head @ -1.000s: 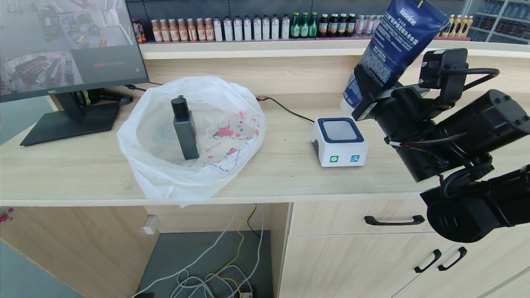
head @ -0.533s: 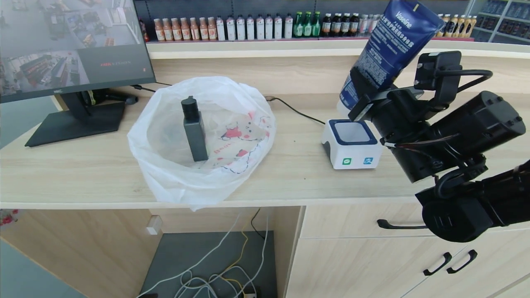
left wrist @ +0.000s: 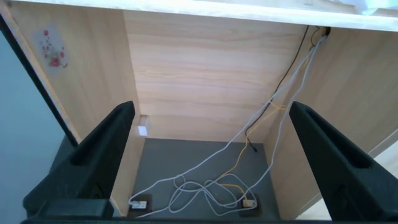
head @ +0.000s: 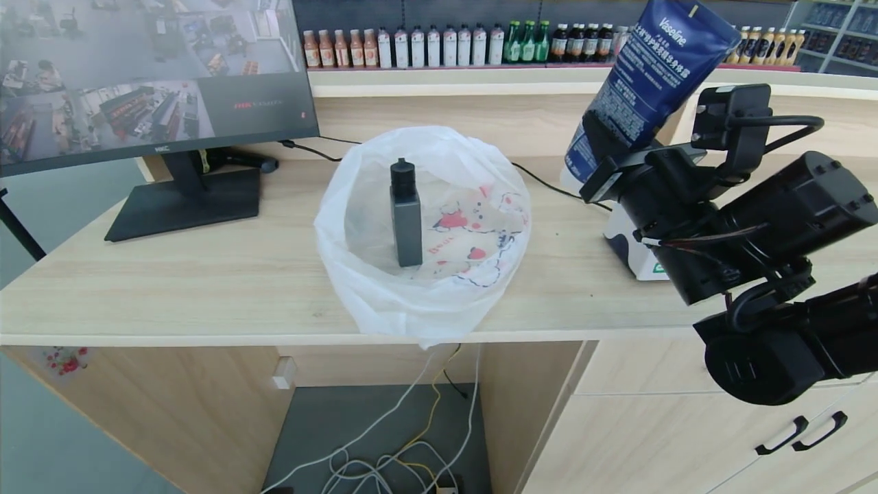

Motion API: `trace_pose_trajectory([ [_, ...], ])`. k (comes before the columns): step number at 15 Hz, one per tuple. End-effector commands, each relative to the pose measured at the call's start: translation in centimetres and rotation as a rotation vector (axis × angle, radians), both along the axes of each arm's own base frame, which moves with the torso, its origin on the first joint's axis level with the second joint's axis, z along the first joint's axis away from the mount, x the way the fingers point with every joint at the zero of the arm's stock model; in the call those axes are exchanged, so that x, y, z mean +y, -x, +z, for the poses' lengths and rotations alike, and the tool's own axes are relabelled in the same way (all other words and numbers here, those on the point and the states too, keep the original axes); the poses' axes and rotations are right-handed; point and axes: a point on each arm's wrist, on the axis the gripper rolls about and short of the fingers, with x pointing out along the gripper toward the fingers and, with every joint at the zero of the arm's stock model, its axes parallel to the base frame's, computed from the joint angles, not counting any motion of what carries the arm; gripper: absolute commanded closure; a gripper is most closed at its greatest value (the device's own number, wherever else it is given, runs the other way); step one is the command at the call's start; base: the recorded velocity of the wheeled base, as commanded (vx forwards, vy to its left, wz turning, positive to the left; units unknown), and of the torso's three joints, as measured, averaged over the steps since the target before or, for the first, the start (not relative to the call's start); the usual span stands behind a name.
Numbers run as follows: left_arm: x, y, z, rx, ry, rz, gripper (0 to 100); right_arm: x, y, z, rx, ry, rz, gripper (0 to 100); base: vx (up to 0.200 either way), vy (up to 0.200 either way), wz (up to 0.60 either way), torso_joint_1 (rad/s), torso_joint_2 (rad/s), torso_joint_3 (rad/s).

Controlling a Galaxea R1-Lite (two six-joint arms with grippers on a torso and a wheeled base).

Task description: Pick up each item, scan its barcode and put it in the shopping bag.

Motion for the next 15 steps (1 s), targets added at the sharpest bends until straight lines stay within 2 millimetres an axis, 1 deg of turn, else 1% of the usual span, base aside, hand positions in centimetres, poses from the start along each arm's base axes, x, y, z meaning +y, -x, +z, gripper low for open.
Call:
trace_pose_trajectory([
  [1,0.0,0.0,0.0,-0.001,-0.001,0.0,0,0.0,0.1,0.0,-0.002,-0.001,0.0,100,0.0,0.0,0.0,0.0,0.0,0.0],
  [4,0.0,0.0,0.0,-0.001,-0.002,0.0,0,-0.5,-0.3,0.2,-0.007,-0.007,-0.017,100,0.0,0.0,0.0,0.0,0.0,0.0],
  [7,0.0,0.0,0.0,-0.001,-0.002,0.0,0,-0.5,-0.5,0.0,-0.002,-0.005,-0.016,100,0.0,0.0,0.0,0.0,0.0,0.0],
  [12,0.0,0.0,0.0,-0.001,-0.004,0.0,0,0.4,-1.6,-1.5,0.034,0.011,-0.002,100,0.0,0.0,0.0,0.0,0.0,0.0],
  [15,0.0,0.0,0.0,-0.001,-0.004,0.0,0,1.6,-2.1,-2.3,0.052,0.008,0.028,100,0.0,0.0,0.0,0.0,0.0,0.0],
])
